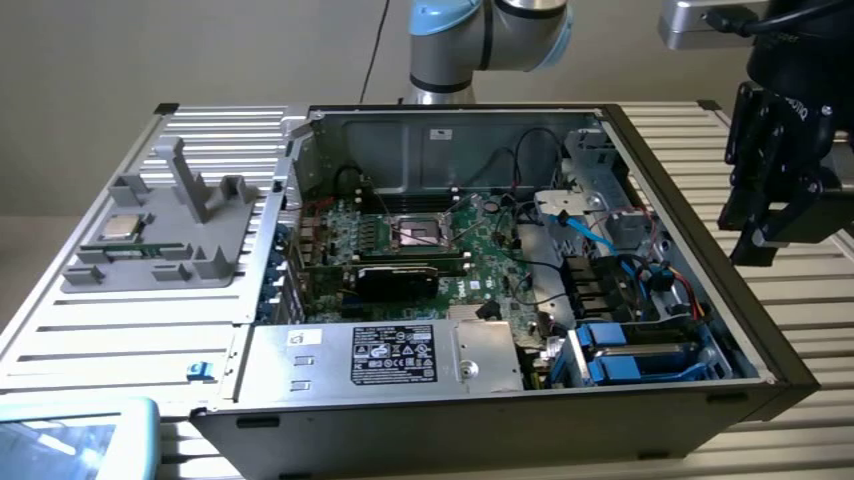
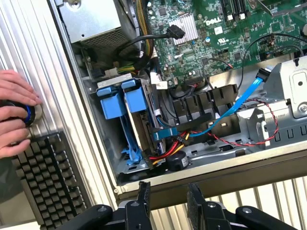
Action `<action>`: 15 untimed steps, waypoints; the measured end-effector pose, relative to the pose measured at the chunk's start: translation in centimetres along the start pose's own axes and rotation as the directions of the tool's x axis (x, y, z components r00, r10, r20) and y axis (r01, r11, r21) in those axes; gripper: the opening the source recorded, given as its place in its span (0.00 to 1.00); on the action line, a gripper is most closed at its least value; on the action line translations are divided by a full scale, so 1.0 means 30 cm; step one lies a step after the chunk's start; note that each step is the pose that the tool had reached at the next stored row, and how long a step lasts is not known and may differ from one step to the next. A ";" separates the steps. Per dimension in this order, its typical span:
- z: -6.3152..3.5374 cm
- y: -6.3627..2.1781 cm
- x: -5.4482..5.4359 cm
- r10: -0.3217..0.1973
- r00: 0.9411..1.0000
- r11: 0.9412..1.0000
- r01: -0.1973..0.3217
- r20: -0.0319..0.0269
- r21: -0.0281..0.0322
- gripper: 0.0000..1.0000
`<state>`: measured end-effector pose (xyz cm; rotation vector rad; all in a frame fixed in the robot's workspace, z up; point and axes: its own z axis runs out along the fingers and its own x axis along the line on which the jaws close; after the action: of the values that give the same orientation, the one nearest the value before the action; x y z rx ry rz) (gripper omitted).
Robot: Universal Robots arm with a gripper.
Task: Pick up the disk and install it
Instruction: 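Insert the first disk wire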
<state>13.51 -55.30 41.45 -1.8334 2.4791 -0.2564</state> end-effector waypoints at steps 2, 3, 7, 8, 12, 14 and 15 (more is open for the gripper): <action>0.000 -0.002 0.008 -0.002 1.000 1.000 0.002 -0.001 0.001 0.44; 0.002 -0.004 0.014 -0.003 1.000 1.000 0.003 -0.001 0.001 0.44; 0.003 -0.009 0.033 -0.009 1.000 1.000 0.009 0.000 0.000 0.44; 0.004 -0.009 0.033 -0.014 1.000 1.000 0.014 0.000 -0.001 0.44; 0.005 -0.007 0.034 -0.038 0.999 0.999 0.038 -0.005 0.000 0.44; 0.006 -0.006 0.035 -0.052 0.999 0.999 0.052 -0.016 0.003 0.44; 0.006 -0.005 0.035 -0.057 0.998 0.998 0.057 -0.021 0.004 0.44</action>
<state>13.37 -56.36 41.36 -1.9120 2.4401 -0.2843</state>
